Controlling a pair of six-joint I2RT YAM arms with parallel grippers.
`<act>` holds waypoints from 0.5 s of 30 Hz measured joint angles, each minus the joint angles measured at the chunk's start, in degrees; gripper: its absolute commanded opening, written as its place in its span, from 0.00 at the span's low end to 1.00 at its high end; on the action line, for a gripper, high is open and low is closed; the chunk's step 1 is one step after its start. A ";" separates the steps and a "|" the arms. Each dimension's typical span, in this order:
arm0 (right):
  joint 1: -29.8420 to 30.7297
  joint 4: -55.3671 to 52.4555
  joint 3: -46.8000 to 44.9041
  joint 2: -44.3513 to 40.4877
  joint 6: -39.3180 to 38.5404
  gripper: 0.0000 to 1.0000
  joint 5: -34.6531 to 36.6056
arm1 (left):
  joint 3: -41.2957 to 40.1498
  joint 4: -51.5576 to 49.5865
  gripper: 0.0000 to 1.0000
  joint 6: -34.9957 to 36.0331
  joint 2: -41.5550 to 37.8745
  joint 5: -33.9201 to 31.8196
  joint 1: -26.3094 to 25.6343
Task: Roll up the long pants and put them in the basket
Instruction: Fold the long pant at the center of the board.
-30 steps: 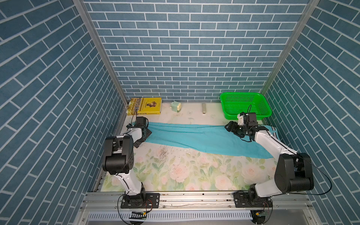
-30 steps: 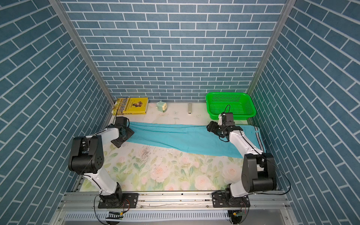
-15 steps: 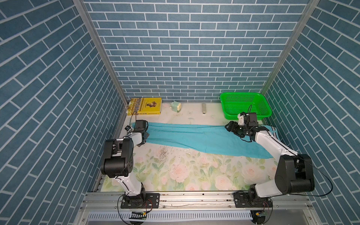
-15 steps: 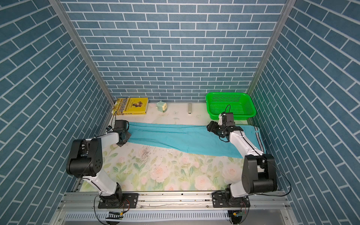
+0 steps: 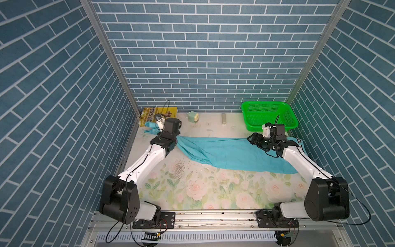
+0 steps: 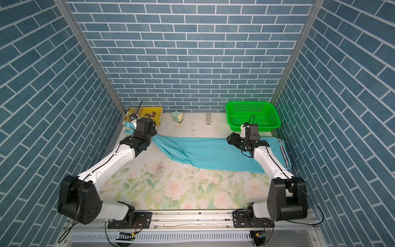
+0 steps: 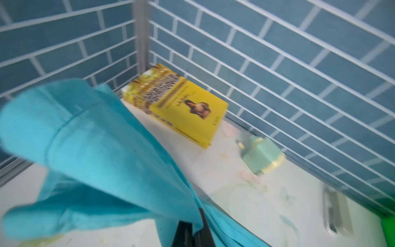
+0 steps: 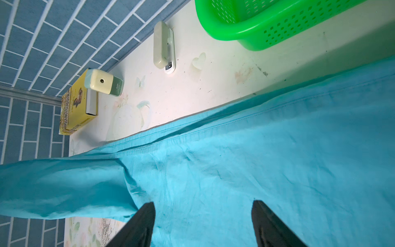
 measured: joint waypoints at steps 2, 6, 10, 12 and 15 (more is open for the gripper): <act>-0.46 0.13 -1.09 -0.87 0.74 0.76 -0.87 | 3.63 -0.33 0.00 0.50 4.76 -2.25 -8.02; -2.36 0.33 -3.82 -3.50 1.95 0.76 -1.84 | 12.31 -1.66 0.21 0.72 18.78 -4.61 -24.06; -5.84 1.03 -6.03 -5.90 2.97 0.76 -3.41 | 18.95 -3.08 0.75 1.16 31.47 -3.13 -36.70; -7.39 1.38 -7.10 -6.67 3.17 0.76 -4.07 | 19.28 -3.67 0.87 1.03 33.94 -1.14 -40.48; -9.03 1.68 -8.28 -6.80 3.82 0.76 -5.09 | 17.75 -4.50 0.99 1.77 32.96 1.88 -41.99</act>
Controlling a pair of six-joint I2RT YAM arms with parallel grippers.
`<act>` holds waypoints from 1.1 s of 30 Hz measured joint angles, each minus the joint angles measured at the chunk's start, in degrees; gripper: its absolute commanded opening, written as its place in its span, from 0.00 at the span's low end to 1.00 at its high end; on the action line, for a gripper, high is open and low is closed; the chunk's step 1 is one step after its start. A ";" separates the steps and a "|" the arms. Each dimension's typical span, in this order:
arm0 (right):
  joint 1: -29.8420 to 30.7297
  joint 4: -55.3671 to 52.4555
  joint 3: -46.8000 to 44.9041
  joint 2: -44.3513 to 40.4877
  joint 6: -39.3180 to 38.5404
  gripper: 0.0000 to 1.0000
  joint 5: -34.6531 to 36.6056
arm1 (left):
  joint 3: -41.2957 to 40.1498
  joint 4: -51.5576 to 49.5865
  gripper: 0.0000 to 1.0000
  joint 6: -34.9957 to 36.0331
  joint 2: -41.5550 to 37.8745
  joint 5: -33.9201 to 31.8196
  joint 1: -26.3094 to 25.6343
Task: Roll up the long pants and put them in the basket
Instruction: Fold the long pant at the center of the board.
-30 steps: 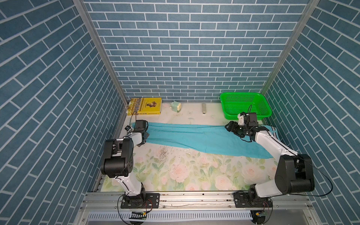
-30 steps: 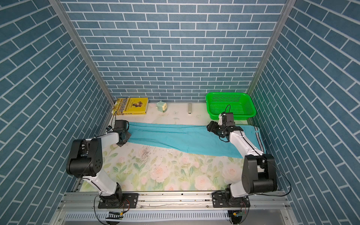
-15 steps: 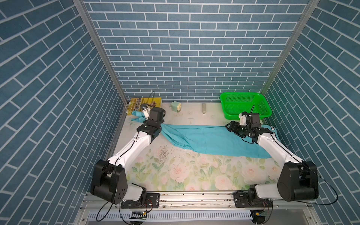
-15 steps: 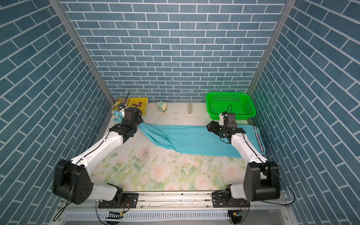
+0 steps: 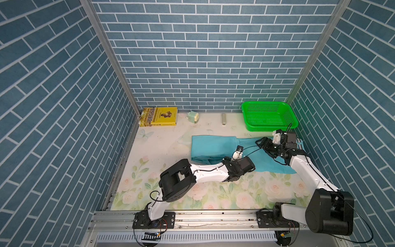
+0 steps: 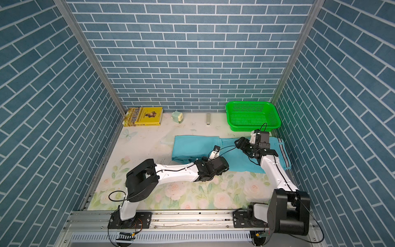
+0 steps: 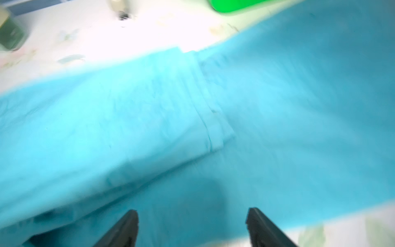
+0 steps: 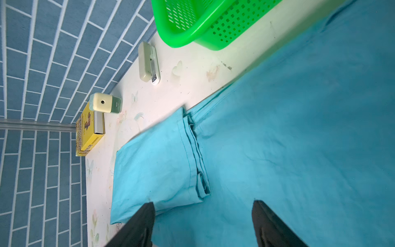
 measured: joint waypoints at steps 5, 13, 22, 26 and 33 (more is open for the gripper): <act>0.13 1.84 -0.74 1.03 0.63 0.76 -3.06 | -4.66 0.22 1.00 2.27 -10.21 3.06 3.23; 7.10 2.82 1.33 9.16 0.63 0.75 -3.74 | -11.72 0.15 1.00 3.69 -28.50 8.59 18.56; 13.90 1.86 11.76 21.73 -0.39 0.75 0.59 | -18.38 -1.66 1.00 5.18 -33.38 11.37 25.40; 15.28 0.63 15.12 27.28 -1.99 0.77 2.95 | -19.52 -2.32 1.00 5.68 -34.97 11.85 26.12; 19.12 -1.27 20.33 34.42 -3.98 0.77 6.73 | -20.52 -2.82 1.00 6.49 -39.39 11.78 27.41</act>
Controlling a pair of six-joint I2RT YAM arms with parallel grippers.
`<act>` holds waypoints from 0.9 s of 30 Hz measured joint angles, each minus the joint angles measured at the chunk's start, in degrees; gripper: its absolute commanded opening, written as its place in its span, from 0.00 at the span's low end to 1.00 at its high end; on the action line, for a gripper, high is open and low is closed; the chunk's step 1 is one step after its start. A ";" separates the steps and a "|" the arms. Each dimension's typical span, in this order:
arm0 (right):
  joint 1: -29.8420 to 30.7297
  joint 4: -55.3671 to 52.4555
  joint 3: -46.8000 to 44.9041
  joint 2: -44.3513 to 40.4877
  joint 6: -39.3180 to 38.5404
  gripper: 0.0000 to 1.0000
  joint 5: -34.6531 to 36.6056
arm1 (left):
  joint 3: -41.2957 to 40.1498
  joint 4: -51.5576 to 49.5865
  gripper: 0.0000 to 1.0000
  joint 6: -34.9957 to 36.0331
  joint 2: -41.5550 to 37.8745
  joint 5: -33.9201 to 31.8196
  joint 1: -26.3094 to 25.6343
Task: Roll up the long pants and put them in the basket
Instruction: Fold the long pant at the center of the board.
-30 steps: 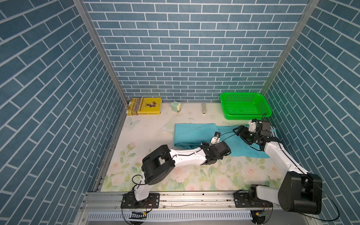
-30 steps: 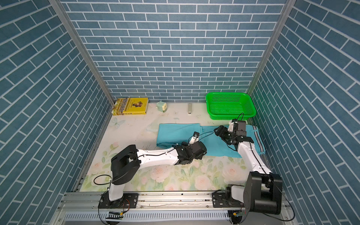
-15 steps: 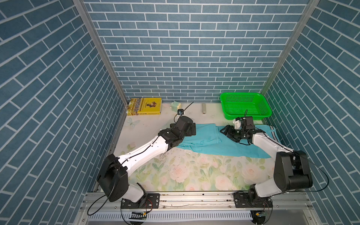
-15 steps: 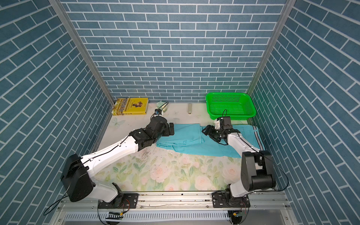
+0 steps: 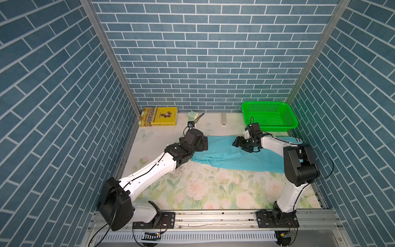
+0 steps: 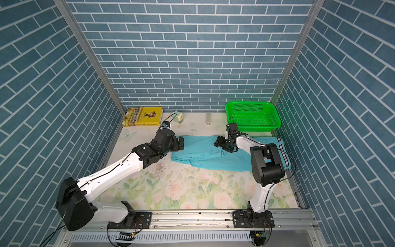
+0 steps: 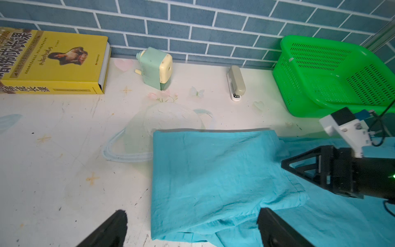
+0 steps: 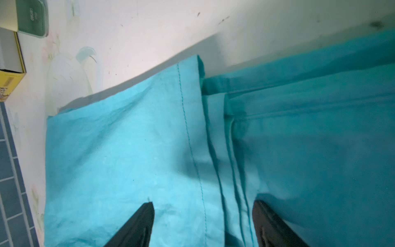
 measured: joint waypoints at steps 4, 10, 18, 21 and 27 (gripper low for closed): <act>2.16 -0.50 0.66 1.70 -0.24 0.77 2.12 | -0.22 -0.85 1.00 0.15 -2.49 -0.13 0.46; 6.51 -0.17 2.12 3.02 0.22 0.65 4.33 | -0.85 -2.99 1.00 0.11 -7.82 -1.44 0.63; 17.46 0.57 8.26 8.11 5.27 0.33 4.50 | -8.63 -4.28 1.00 -0.09 -22.14 -5.01 0.66; 20.92 0.61 12.04 10.47 7.52 0.21 4.33 | -10.45 -4.79 1.00 -0.02 -26.10 -6.45 0.66; 24.59 -2.14 22.43 12.83 10.19 0.00 3.91 | -10.91 -5.16 1.00 0.39 -27.74 -8.00 0.66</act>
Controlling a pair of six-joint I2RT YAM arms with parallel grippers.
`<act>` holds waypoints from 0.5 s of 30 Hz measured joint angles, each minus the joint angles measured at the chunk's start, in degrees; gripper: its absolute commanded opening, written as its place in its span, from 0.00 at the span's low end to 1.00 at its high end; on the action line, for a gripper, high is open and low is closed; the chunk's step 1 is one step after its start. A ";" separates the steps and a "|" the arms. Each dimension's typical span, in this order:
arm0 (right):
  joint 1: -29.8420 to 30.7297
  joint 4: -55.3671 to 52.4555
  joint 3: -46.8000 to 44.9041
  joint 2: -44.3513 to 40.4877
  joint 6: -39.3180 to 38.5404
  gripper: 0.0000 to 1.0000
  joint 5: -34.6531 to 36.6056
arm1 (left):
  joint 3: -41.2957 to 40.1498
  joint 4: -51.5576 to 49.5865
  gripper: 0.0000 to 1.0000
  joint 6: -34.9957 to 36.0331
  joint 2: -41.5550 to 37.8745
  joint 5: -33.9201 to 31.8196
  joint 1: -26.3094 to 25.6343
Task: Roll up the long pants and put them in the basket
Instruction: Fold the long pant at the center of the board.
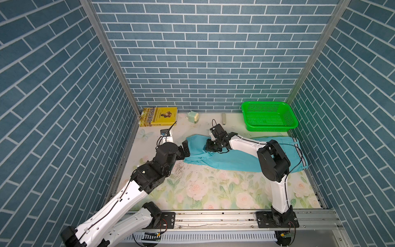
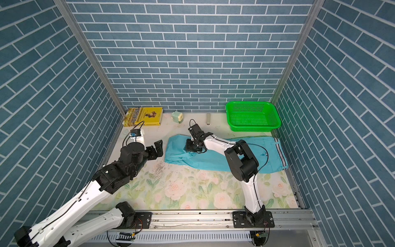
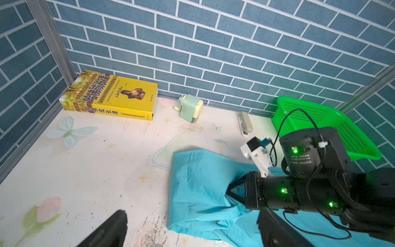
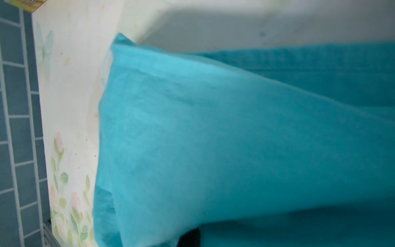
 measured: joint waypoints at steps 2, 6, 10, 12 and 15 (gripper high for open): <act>0.42 -1.49 3.96 0.00 -0.26 0.00 -0.02 | 0.00 0.02 1.00 0.17 0.02 -0.02 0.02; 0.13 -7.30 11.08 -1.14 -2.47 0.00 1.27 | 0.00 0.39 1.00 0.52 0.87 0.02 0.00; -1.40 -14.19 13.92 -6.16 -6.03 0.00 3.45 | 0.02 1.40 1.00 0.83 3.58 0.46 0.02; -2.95 -17.05 13.31 -10.19 -7.37 0.00 4.46 | 0.02 1.88 1.00 0.85 4.94 0.74 0.00; -7.08 -19.71 9.46 -18.71 -9.16 0.00 5.51 | 0.07 2.78 1.00 0.83 6.51 1.46 0.00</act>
